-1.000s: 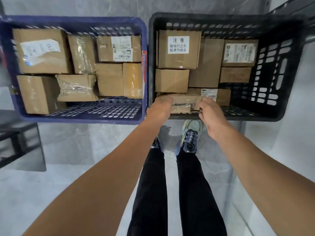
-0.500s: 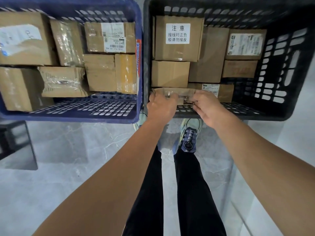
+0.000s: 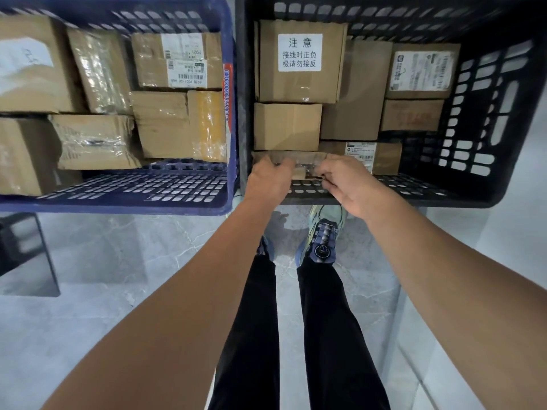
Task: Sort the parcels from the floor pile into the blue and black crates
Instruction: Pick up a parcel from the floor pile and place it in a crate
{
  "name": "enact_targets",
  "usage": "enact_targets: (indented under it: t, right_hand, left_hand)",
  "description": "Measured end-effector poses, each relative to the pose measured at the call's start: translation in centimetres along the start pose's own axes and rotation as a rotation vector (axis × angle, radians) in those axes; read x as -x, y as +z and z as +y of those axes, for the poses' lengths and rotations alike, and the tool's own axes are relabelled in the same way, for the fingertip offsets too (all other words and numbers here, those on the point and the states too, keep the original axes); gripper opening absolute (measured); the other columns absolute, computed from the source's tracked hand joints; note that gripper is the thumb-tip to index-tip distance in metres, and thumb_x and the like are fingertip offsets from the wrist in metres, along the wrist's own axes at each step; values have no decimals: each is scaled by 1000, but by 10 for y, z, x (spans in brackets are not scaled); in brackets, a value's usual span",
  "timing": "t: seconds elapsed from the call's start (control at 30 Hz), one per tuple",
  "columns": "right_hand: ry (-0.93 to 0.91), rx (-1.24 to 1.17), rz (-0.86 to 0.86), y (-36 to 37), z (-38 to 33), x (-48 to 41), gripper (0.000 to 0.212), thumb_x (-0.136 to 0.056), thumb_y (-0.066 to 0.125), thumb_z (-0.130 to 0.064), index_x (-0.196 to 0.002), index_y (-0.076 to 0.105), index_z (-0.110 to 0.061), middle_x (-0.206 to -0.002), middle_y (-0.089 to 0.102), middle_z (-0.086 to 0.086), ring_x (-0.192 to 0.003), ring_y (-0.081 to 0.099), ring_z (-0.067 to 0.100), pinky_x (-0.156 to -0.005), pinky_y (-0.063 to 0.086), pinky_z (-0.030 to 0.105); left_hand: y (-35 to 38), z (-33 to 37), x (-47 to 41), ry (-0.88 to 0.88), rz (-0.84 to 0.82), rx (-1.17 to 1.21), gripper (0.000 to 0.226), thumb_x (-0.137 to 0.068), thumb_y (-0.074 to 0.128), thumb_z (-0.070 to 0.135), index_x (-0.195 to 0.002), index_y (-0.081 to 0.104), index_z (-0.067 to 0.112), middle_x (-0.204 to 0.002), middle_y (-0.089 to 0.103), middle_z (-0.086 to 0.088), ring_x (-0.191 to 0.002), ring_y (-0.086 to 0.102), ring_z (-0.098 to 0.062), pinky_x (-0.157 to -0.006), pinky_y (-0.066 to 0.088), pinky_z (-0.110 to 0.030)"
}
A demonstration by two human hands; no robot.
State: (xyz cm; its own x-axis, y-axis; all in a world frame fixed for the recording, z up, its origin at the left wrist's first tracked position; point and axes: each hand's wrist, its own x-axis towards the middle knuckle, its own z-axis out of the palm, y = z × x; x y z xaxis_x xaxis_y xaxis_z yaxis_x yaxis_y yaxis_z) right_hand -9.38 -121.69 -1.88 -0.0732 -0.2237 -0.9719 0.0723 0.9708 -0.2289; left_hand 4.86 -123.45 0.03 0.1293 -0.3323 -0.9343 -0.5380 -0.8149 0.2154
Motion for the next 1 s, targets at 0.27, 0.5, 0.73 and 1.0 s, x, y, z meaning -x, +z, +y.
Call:
enact_targets:
  t: [0.27,0.5,0.73,1.0]
  right_hand:
    - [29,36,-16,-6,-1,-5,20,-90,59,1,-92,68,-16,-123,66,7,-132,54,31,-119,36,43]
    - [-8,-3,14,-12,-1,12,65,-92,62,-7,-154,46,-14,-159,46,3,-147,39,21,-128,24,49]
    - [-226,-120,2,-17,-41,93,55,-110,51,-29,-161,35,-17,-166,38,1,-151,37,15,-126,28,38]
    - [-516,-60,-83,2,-125,266,64,-107,41,-56,-163,32,-25,-166,36,-11,-151,35,7,-125,27,33]
  left_hand:
    - [2,4,2,21,1,2,63,-102,45,42,-158,34,17,-155,44,-11,-138,44,-31,-114,37,-43]
    - [-6,8,17,46,31,62,56,-103,46,37,-154,39,16,-153,44,-9,-122,47,-24,-101,37,-36]
    - [-44,35,83,120,65,267,53,-102,47,36,-153,44,24,-153,48,-1,-137,45,-23,-116,35,-42]
    - [-151,94,231,309,98,404,22,-106,45,36,-120,59,25,-100,52,22,-103,54,-5,-94,37,-31]
